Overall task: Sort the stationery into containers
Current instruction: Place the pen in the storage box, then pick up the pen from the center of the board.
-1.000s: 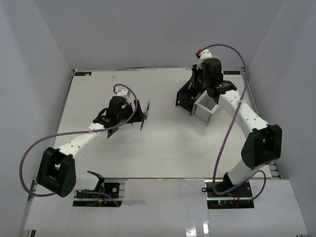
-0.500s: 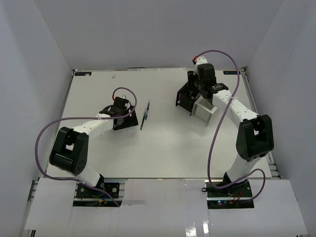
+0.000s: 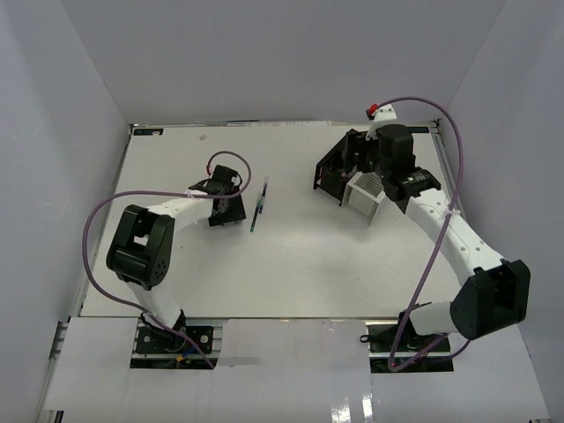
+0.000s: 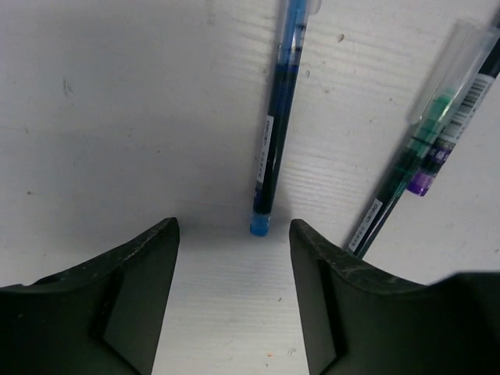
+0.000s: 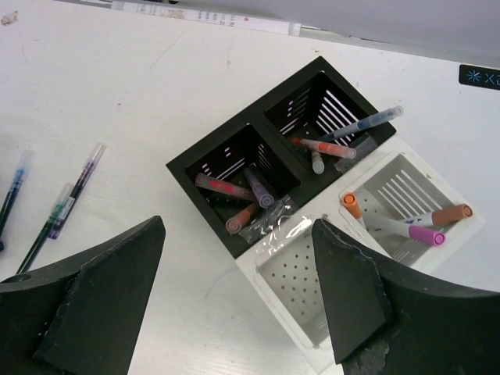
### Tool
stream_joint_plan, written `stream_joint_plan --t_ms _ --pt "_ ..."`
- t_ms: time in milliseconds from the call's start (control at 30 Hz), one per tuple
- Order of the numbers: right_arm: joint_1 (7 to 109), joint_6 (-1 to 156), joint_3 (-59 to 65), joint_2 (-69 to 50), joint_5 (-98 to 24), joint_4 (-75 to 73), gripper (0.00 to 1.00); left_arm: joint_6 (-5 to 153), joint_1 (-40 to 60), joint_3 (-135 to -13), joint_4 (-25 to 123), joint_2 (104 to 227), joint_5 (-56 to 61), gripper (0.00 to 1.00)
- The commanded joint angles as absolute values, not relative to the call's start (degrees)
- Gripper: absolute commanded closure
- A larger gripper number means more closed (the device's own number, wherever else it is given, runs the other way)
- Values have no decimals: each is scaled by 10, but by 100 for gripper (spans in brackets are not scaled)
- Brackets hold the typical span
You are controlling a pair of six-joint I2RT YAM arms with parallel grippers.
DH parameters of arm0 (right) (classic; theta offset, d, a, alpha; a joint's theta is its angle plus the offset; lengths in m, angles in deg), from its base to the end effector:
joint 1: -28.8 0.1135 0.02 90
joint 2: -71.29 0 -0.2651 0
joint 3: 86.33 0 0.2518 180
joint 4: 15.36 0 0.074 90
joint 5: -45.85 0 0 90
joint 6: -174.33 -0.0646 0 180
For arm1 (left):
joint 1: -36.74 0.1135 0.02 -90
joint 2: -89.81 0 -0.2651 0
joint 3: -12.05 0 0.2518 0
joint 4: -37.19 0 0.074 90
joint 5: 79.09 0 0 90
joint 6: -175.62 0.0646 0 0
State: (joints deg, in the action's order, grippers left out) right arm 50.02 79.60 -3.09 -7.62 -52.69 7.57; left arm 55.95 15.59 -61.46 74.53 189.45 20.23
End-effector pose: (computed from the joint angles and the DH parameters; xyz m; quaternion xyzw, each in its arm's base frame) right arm 0.3305 0.1180 0.3487 -0.0731 0.8077 0.0717 0.5806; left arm 0.3320 -0.1172 0.1407 -0.0907 0.9660 -0.0267 0.2405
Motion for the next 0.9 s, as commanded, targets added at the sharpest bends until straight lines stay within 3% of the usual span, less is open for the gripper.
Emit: stream_joint_plan --t_ms 0,200,467,667,867 --pt "498 787 -61 -38 -524 70 18 568 158 -643 747 1911 217 33" --pt "498 784 -94 -1 -522 79 17 580 158 -678 747 1952 200 49" --pt "498 784 -101 7 -471 81 17 583 155 -687 749 1965 183 86" --pt "500 759 -68 -17 -332 90 15 612 151 -661 731 1892 148 99" --pt "517 698 -16 -78 -200 106 12 704 139 -583 630 1750 8 100"
